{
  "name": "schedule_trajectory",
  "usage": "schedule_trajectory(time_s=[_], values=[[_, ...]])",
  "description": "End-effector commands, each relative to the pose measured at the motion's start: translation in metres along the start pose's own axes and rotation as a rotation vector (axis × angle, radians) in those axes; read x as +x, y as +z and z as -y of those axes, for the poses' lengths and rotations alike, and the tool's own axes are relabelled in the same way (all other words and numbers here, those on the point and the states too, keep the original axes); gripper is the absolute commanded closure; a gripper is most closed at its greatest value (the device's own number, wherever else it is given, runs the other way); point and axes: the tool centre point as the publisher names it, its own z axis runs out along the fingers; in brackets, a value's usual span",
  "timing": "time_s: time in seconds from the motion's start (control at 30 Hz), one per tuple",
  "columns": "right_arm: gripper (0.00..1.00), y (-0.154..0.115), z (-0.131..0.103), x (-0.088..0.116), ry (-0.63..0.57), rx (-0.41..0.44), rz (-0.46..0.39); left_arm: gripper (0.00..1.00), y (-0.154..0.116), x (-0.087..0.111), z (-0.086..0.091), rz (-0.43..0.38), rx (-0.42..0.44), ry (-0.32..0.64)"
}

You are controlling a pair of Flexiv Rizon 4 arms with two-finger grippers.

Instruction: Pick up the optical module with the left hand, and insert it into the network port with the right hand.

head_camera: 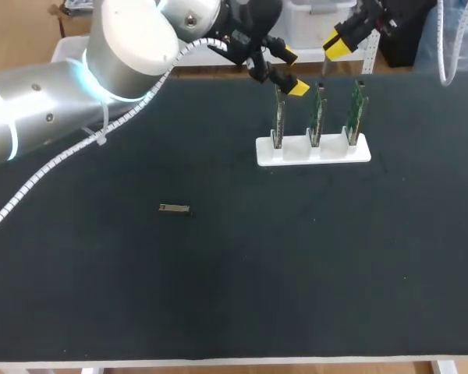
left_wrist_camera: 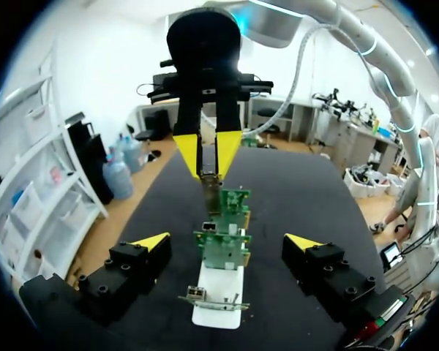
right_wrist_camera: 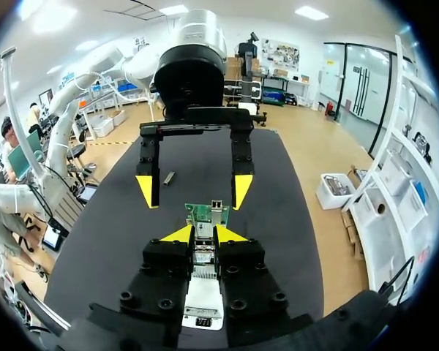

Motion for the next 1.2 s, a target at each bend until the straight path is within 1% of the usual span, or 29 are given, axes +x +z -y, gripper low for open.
schedule_trajectory(time_s=[0.03,0.6,1.2], values=[[1.0,0.0004,0.0078,-0.0001,0.003,-0.237,-0.002,0.0,0.0003,-0.0011,-0.0013,-0.005,0.002,-0.002],[1.0,0.0059,0.0091,0.0025,0.008,-0.254,-0.008,0.0,0.0003,-0.0011,-0.0013,-0.005,0.002,-0.002],[1.0,0.0047,0.0152,0.0072,0.013,-0.261,-0.013,0.0,0.0003,-0.0011,-0.0013,-0.005,0.002,-0.002]])
